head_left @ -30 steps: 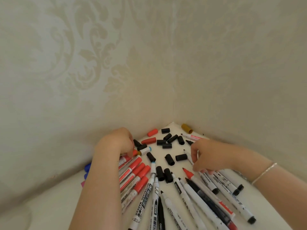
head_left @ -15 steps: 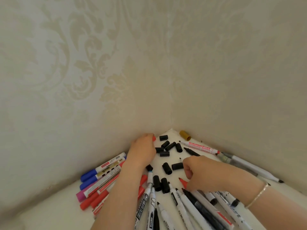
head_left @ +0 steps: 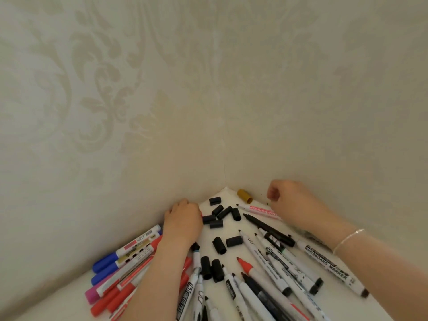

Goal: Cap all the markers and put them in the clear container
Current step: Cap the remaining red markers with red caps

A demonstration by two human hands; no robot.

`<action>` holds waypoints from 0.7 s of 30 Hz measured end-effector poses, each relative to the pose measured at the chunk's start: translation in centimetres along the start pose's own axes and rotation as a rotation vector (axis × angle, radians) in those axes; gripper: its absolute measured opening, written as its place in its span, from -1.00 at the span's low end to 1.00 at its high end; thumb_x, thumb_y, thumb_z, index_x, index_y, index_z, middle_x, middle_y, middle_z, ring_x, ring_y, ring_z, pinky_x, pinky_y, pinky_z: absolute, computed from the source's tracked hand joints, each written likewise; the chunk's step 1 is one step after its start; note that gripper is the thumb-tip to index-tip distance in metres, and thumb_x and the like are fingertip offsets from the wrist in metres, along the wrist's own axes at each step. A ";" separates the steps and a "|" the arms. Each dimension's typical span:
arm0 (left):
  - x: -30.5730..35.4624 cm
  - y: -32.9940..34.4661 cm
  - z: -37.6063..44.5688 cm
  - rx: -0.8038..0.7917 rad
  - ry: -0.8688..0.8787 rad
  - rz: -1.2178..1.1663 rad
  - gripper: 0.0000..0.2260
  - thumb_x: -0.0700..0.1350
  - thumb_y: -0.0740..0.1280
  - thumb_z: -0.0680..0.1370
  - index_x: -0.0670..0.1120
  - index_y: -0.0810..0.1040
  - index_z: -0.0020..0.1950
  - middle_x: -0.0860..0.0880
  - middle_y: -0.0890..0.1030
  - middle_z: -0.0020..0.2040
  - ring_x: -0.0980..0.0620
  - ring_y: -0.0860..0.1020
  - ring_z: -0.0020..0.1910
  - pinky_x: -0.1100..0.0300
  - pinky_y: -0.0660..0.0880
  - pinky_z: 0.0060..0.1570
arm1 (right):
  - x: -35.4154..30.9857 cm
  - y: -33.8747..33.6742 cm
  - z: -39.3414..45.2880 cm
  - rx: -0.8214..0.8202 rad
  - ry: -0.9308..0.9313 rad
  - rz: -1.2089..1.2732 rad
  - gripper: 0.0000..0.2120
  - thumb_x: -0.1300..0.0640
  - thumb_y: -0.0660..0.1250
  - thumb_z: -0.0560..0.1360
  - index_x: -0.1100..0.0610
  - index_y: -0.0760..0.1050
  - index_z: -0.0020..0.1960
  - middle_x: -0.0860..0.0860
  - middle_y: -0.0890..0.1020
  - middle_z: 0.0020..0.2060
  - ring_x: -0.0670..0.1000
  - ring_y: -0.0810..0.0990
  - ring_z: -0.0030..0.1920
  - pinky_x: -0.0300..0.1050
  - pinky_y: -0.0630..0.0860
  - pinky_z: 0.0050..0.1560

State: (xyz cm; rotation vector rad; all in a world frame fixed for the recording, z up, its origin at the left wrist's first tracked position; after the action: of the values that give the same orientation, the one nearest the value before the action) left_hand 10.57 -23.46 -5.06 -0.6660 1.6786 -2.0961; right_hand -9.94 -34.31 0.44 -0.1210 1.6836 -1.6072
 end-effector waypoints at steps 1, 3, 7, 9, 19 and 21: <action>0.1 -0.2 0.0 0.004 -0.002 -0.016 -0.79 -0.14 0.13 0.63 -0.06 0.54 0.12 -0.04 0.53 0.12 -0.04 0.51 0.09 0.09 0.41 0.15 | 0.2 0.2 0.6 -0.008 -0.005 -0.048 -0.76 0.30 0.22 0.46 0.06 0.50 0.05 0.04 0.57 0.03 0.06 0.55 0.01 -0.07 0.53 0.05; 0.3 -0.7 -0.2 0.018 0.008 -0.054 -0.84 -0.13 0.14 0.63 -0.03 0.51 0.08 -0.01 0.58 0.05 -0.02 0.54 0.03 0.12 0.40 0.08 | 0.5 1.2 1.7 -0.080 -0.030 -0.135 -0.65 0.32 0.21 0.47 0.08 0.47 0.21 0.06 0.55 0.14 0.07 0.54 0.10 -0.07 0.51 0.13; 1.0 -3.0 -0.6 0.090 0.076 -0.379 -0.92 -0.07 0.22 0.62 -0.02 0.48 0.06 0.03 0.61 -0.03 0.02 0.56 -0.05 0.15 0.47 -0.03 | 0.9 3.5 2.9 -0.172 -0.048 -0.225 -0.69 0.23 0.22 0.52 0.09 0.45 0.26 0.06 0.54 0.14 0.07 0.54 0.08 -0.09 0.50 0.12; 1.5 -4.4 -0.9 0.044 0.069 -0.661 -0.96 -0.09 0.32 0.57 -0.01 0.52 0.01 0.08 0.61 -0.05 0.09 0.57 -0.07 0.25 0.47 -0.15 | 1.1 4.1 3.1 -0.173 -0.030 -0.229 -0.71 0.22 0.21 0.53 0.08 0.46 0.24 0.05 0.54 0.12 0.07 0.54 0.05 -0.08 0.52 0.09; 0.1 -7.9 -2.0 -0.049 0.030 -1.007 -0.80 -0.21 0.52 0.40 0.02 0.63 -0.05 0.07 0.66 -0.03 0.12 0.63 -0.03 0.27 0.49 0.06 | -4.0 1.2 -1.2 -0.064 -0.218 0.672 -0.79 0.37 0.34 0.40 0.08 0.54 -0.09 0.08 0.51 -0.22 0.05 0.52 -0.37 -0.16 0.46 -0.41; -0.3 -8.1 -2.1 -0.033 0.026 -1.022 -0.80 -0.21 0.52 0.40 0.02 0.63 -0.07 0.07 0.67 -0.04 0.11 0.64 -0.03 0.22 0.50 0.09 | -4.7 0.8 -1.7 -0.060 -0.244 0.653 -0.78 0.39 0.34 0.38 0.08 0.54 -0.14 0.08 0.52 -0.22 0.03 0.47 -0.39 -0.20 0.38 -0.46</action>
State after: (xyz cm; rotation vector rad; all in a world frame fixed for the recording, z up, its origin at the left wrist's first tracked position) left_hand 9.61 -19.87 2.40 -1.7956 1.5278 -2.6814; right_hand -7.32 -30.14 1.72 0.1826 1.3863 -1.0076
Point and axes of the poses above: each hand's wrist, its own z-axis towards the middle knuckle, its own y-axis out of the palm, x = y × z, the point moved 4 cm from there along z, towards the middle knuckle
